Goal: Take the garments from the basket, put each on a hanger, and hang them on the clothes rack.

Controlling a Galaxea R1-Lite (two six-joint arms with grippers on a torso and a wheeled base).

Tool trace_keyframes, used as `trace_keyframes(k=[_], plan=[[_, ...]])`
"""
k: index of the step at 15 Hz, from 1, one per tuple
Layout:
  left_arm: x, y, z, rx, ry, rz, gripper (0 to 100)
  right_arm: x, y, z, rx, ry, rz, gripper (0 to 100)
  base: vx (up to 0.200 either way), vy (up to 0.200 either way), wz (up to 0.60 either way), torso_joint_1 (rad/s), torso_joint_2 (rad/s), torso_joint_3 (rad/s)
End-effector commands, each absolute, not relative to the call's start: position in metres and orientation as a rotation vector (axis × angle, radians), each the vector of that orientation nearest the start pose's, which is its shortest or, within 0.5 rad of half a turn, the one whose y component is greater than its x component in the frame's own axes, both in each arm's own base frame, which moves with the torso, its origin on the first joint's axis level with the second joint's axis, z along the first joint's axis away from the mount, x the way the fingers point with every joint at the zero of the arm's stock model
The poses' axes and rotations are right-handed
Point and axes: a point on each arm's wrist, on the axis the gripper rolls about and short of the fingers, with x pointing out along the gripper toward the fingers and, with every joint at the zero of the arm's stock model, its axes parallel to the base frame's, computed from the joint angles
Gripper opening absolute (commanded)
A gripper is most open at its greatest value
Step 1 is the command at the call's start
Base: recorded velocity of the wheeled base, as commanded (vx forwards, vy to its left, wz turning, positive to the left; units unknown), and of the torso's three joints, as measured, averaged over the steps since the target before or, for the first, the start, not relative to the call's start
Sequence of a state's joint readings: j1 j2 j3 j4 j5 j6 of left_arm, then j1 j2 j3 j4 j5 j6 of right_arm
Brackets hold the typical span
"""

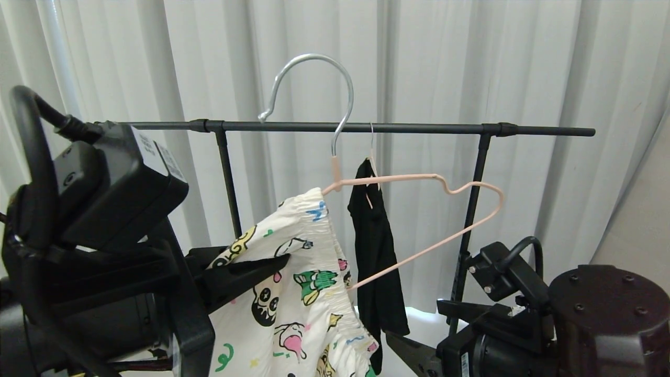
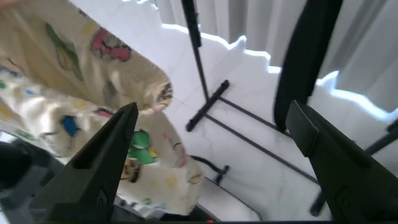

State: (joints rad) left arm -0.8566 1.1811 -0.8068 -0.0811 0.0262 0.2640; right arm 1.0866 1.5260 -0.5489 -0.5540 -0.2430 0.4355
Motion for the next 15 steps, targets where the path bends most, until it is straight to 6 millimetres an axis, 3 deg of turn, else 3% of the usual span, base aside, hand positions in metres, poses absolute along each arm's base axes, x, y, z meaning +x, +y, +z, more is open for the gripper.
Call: trace_keyframes(k=[1,4,8,13,15], plan=[[0.110,-0.135,0.255,0.377,0.152,-0.892,0,0.114,0.209,0.162,0.153,0.477,0.761,100,0.000,0.000,0.00,0.000,0.00,0.000],[0.101,-0.140,0.256,0.383,0.137,-0.947,0,0.100,0.219,0.164,0.150,0.483,0.876,100,0.000,0.000,0.00,0.000,0.00,0.000],[0.100,-0.141,0.262,0.373,0.117,-0.947,0,0.087,0.216,0.136,0.059,0.566,0.876,100,0.000,0.000,0.00,0.000,0.00,0.000],[0.102,-0.133,0.266,0.356,0.107,-0.908,0,0.088,0.202,0.125,0.030,0.575,0.790,100,0.000,0.000,0.00,0.000,0.00,0.000],[0.103,-0.130,0.261,0.362,0.120,-0.893,0,0.101,0.195,0.126,0.037,0.561,0.725,100,0.000,0.000,0.00,0.000,0.00,0.000]])
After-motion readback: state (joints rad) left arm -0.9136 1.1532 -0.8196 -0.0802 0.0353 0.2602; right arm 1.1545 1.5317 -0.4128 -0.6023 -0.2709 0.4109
